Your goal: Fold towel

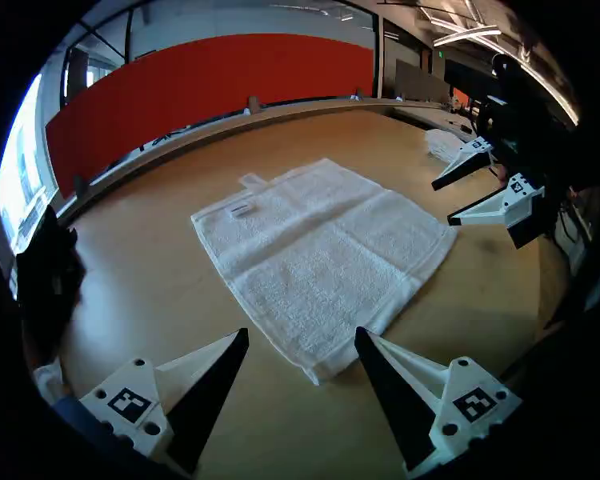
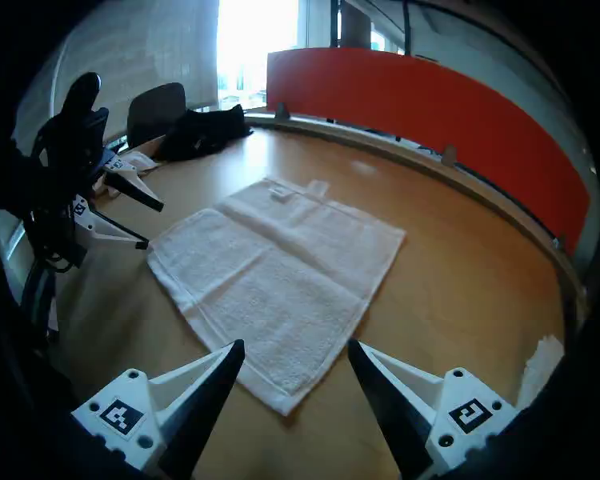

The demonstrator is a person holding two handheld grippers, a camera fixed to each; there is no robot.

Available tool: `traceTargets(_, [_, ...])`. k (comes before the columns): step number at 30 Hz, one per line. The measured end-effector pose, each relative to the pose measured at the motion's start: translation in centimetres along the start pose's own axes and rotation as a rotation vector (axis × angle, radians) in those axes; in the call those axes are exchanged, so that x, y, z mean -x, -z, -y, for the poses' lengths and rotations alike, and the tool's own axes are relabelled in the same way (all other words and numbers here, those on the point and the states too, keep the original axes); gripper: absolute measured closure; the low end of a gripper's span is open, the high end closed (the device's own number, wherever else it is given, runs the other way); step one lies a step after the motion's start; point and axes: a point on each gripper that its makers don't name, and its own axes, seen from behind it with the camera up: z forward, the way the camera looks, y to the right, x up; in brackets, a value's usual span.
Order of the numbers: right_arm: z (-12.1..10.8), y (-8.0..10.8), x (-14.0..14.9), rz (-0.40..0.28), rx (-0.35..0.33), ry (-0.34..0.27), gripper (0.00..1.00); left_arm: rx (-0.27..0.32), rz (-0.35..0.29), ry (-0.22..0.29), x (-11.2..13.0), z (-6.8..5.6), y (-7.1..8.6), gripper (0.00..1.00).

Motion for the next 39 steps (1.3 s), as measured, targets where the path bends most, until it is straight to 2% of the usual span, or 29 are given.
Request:
traceTargets(12, [0.3,-0.4,2.8,0.052,-0.022,0.012,0.0,0.017,0.048,-0.003,2.3,-0.8,-1.0,0.01])
traceTargets(29, [0.0,-0.6,4.9,0.089,-0.05,0.022,0.01,0.04,0.071,-0.012,3.2,-1.7,-1.5,0.02])
traceTargets(36, [0.1,-0.5,5.0,0.087,-0.06,0.032,0.11,0.038,0.073,-0.006,3.3,-1.8,-1.5,0.02])
traceTargets(39, [0.1,-0.6,5.0,0.087,-0.065,0.039,0.12,0.038,0.073,-0.008,3.3,-1.8,-1.5,0.01])
